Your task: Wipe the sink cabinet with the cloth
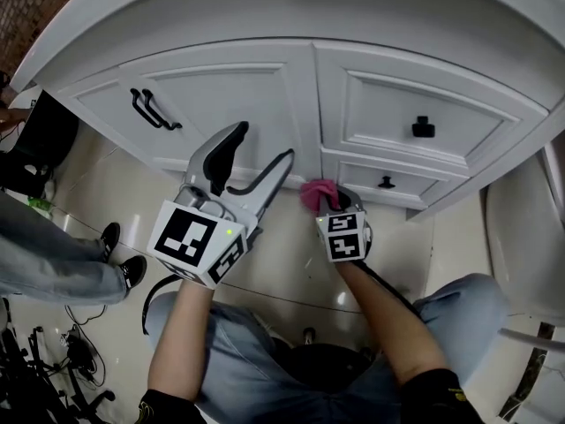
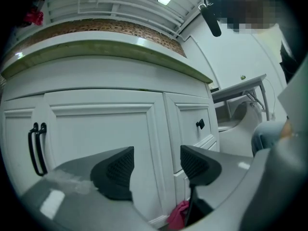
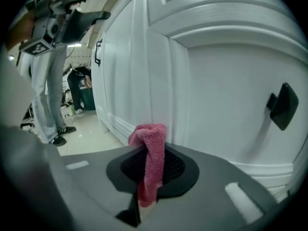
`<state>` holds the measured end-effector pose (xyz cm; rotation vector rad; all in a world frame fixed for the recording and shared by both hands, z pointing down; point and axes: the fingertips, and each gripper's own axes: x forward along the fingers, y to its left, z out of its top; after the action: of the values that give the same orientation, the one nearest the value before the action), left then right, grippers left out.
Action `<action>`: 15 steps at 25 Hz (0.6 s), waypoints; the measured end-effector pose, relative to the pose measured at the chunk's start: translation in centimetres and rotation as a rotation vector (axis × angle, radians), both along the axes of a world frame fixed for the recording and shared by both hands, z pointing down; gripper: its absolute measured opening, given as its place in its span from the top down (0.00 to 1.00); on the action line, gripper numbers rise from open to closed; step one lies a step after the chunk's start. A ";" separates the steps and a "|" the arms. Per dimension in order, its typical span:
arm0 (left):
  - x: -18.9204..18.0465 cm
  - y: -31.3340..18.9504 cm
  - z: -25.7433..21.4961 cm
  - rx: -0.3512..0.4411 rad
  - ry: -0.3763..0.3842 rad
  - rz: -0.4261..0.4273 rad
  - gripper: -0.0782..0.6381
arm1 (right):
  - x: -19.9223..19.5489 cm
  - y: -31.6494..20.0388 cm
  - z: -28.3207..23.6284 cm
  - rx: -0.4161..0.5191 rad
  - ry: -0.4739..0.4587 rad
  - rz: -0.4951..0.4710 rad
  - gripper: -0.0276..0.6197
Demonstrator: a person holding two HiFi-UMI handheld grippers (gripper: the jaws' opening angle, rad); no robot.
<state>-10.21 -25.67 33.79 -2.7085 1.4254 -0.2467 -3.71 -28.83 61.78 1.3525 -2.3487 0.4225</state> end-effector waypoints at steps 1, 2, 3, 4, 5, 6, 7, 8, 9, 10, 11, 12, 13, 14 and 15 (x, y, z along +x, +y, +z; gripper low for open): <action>-0.5 0.1 -0.1 0.001 0.001 -0.005 0.46 | 0.5 0.0 0.5 -0.005 0.020 0.016 0.90; -0.8 0.2 -0.2 0.004 0.005 -0.007 0.46 | 1.4 0.1 1.1 -0.014 0.033 0.036 0.90; -0.8 0.2 -0.5 0.009 0.013 -0.004 0.46 | 2.6 0.2 1.7 -0.026 0.043 0.062 0.90; -0.6 0.2 -0.8 0.016 0.021 0.003 0.46 | 4.2 0.2 2.2 -0.036 0.057 0.092 0.90; -0.2 0.2 -1.0 0.024 0.030 0.015 0.46 | 5.9 0.3 2.6 -0.043 0.077 0.125 0.90; 0.4 0.2 -1.2 0.030 0.035 0.029 0.46 | 7.8 0.4 2.9 -0.048 0.097 0.161 0.90; 1.0 0.2 -1.4 0.034 0.036 0.043 0.46 | 9.5 0.6 3.0 -0.054 0.113 0.197 0.90; 1.5 0.2 -1.4 0.035 0.033 0.055 0.46 | 11.2 0.8 3.1 -0.060 0.126 0.230 0.90; 2.1 0.3 -1.4 0.034 0.029 0.066 0.46 | 12.7 1.1 3.1 -0.064 0.141 0.260 0.90; 2.6 0.4 -1.5 0.034 0.024 0.077 0.46 | 14.3 1.3 2.9 -0.064 0.158 0.291 0.90; 3.2 0.4 -1.6 0.036 0.022 0.089 0.46 | 15.9 1.5 2.7 -0.062 0.174 0.328 0.90; 3.9 0.4 -1.8 0.040 0.022 0.100 0.46 | 17.8 1.8 2.6 -0.063 0.183 0.377 0.90; 4.5 0.3 -1.9 0.045 0.024 0.111 0.46 | 19.9 2.0 2.4 -0.069 0.182 0.440 0.90; 5.1 0.3 -2.1 0.050 0.028 0.119 0.46 | 22.1 2.3 2.4 -0.084 0.173 0.512 0.90; 5.7 0.2 -2.2 0.052 0.033 0.124 0.46 | 24.3 2.7 2.5 -0.103 0.156 0.583 0.90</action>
<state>-4.54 -25.48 31.55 -2.7578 1.2464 -0.1562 20.56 -26.18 64.26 1.9306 -1.7528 0.5660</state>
